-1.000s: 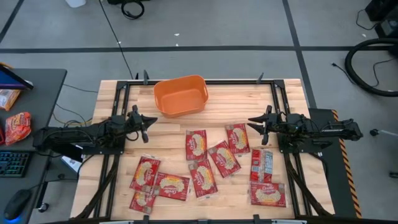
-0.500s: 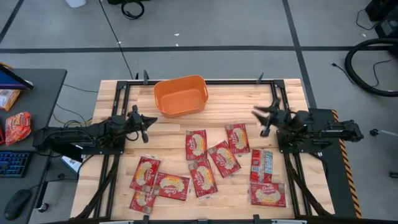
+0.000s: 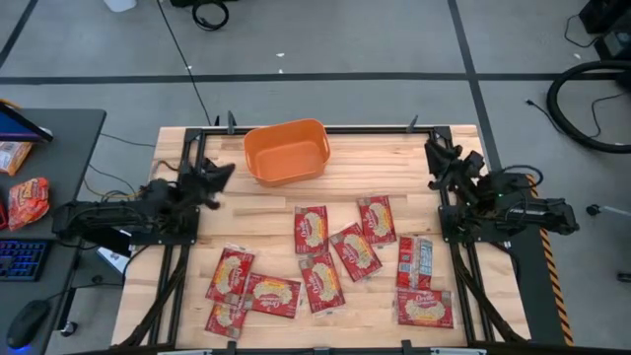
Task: Sort popcorn bags into baskets
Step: Put the red popcorn bag into the orange bin
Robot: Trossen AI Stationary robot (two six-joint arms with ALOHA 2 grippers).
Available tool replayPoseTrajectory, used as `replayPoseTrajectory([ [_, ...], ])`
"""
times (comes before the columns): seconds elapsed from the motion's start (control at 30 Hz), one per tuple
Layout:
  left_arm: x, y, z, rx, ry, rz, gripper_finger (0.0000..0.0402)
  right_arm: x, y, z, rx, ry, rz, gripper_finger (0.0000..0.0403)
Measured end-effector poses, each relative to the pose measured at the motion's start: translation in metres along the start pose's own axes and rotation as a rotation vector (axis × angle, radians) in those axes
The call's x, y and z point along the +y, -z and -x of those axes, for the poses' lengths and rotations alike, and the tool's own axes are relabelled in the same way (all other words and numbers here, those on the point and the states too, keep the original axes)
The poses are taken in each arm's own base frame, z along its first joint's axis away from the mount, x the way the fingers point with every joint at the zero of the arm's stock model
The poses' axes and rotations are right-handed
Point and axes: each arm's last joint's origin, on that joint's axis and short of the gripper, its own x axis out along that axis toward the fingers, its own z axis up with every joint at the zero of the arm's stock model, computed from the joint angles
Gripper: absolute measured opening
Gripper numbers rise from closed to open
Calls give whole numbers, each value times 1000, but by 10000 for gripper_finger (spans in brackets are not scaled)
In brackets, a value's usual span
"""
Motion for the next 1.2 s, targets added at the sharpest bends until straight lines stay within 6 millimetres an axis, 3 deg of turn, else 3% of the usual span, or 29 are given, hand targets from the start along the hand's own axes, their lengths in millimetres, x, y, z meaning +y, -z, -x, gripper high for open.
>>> replayPoseTrajectory([
  [0.23,-10,-31,5,-306,119,156,20,2,-4,0,-18,-66,-242,114],
  [0.43,-13,-43,11,-433,165,204,20,4,2,0,58,-120,-373,114],
  [0.73,-6,-31,5,-357,21,505,20,3,27,-5,299,-71,-554,109],
  [1.0,-13,-33,-17,-140,-172,411,27,15,24,-30,473,-95,-433,85],
  [1.2,-24,-43,-35,-12,-253,323,72,24,20,-51,660,-109,-304,82],
])
